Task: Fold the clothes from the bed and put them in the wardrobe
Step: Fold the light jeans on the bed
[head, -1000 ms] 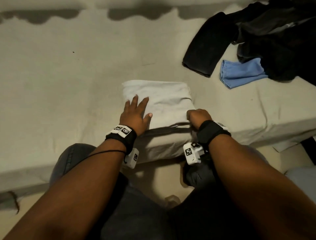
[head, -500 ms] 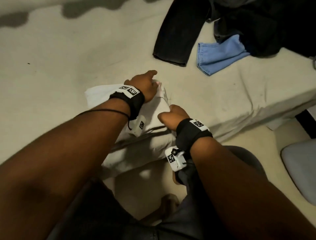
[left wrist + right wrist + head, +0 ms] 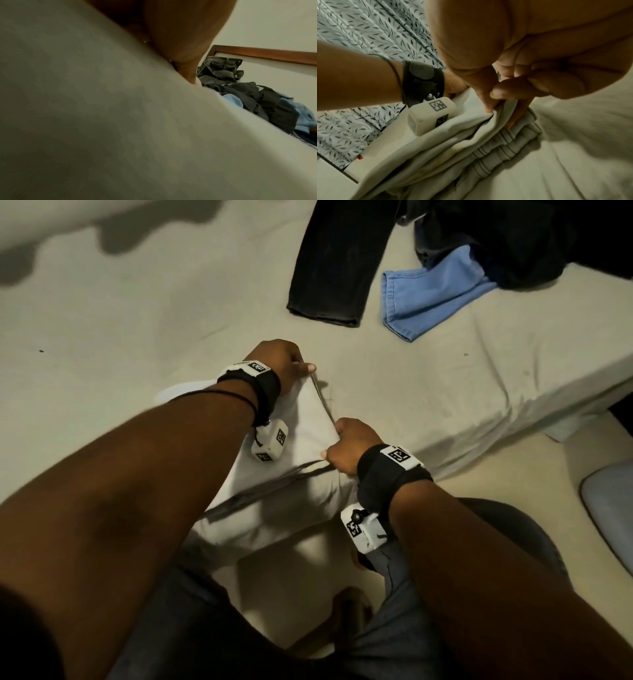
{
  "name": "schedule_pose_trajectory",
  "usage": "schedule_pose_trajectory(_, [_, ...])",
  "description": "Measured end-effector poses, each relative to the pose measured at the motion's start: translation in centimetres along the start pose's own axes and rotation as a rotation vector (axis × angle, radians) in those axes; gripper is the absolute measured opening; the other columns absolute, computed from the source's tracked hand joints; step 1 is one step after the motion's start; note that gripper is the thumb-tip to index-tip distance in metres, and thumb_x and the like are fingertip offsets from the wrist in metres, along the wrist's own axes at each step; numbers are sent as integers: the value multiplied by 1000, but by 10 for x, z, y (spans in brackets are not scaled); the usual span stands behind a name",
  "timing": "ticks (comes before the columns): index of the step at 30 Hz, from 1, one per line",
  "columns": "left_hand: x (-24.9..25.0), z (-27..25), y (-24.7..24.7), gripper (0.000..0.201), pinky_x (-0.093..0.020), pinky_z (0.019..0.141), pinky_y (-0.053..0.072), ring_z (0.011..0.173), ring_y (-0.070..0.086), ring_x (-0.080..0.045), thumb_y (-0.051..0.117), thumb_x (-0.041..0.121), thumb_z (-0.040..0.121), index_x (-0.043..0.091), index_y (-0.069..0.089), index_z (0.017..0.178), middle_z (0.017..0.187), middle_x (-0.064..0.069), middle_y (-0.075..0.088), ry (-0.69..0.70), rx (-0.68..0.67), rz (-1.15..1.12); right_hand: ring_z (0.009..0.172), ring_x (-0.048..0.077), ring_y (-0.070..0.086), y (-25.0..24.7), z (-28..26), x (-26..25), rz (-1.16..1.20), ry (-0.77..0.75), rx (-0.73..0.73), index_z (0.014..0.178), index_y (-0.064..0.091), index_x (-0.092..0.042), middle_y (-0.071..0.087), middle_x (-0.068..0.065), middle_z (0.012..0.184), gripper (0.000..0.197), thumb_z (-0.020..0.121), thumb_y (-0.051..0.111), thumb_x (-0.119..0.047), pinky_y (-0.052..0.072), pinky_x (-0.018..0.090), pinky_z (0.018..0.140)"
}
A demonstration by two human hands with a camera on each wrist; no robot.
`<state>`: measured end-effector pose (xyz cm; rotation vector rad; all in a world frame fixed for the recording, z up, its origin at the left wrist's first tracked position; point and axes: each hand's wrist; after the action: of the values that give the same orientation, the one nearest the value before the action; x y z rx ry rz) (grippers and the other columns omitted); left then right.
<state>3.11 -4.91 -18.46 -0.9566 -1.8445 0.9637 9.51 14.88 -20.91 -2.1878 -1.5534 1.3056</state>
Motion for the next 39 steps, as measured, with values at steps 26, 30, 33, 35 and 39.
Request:
schedule_pose_trajectory(26, [-125, -179, 67, 67, -69, 118, 4, 154, -20, -23, 15, 65, 93, 52, -4, 156, 167, 12, -20, -76, 99, -68, 153, 22, -23, 94, -19, -68, -405, -212, 276, 158, -2, -42, -20, -6, 167, 80, 93, 33, -72, -12, 55, 121])
schedule_pose_trajectory(30, [-128, -166, 74, 62, -68, 119, 3, 153, -22, -24, 23, 57, 102, 52, -8, 155, 166, 11, -24, -98, 22, -15, 149, 20, -32, 95, -8, -68, -462, -142, 158, 157, -14, -42, -32, -7, 163, 81, 95, 27, -73, -18, 55, 119])
schedule_pose_trajectory(33, [-127, -160, 77, 63, -68, 117, 5, 153, -22, -26, 25, 56, 102, 53, -9, 154, 166, 9, -25, -131, -4, 19, 150, 25, -31, 93, -5, -74, -533, -80, 60, 157, -19, -38, -33, -3, 163, 84, 95, 27, -72, -14, 59, 119])
schedule_pose_trajectory(35, [-125, -157, 79, 64, -68, 118, 7, 154, -21, -27, 25, 57, 101, 52, -10, 155, 166, 9, -25, -137, -13, 45, 154, 34, -11, 79, 0, -84, -681, -111, 25, 160, -11, -33, -16, 5, 168, 91, 92, 33, -74, 1, 63, 120])
schedule_pose_trajectory(39, [-133, -148, 72, 73, -68, 117, 14, 154, -14, -27, 32, 72, 94, 54, -5, 154, 167, 9, -18, -147, -74, 51, 140, 35, 32, 33, 16, -88, -924, -446, 75, 153, 23, -28, 30, 8, 156, 95, 78, 53, -79, 29, 60, 109])
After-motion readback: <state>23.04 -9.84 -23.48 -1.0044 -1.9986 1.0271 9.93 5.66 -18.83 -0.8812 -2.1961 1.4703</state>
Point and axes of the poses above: each hand's wrist, its own z-axis towards the middle knuckle, its own y-axis out of the palm, x = y × z
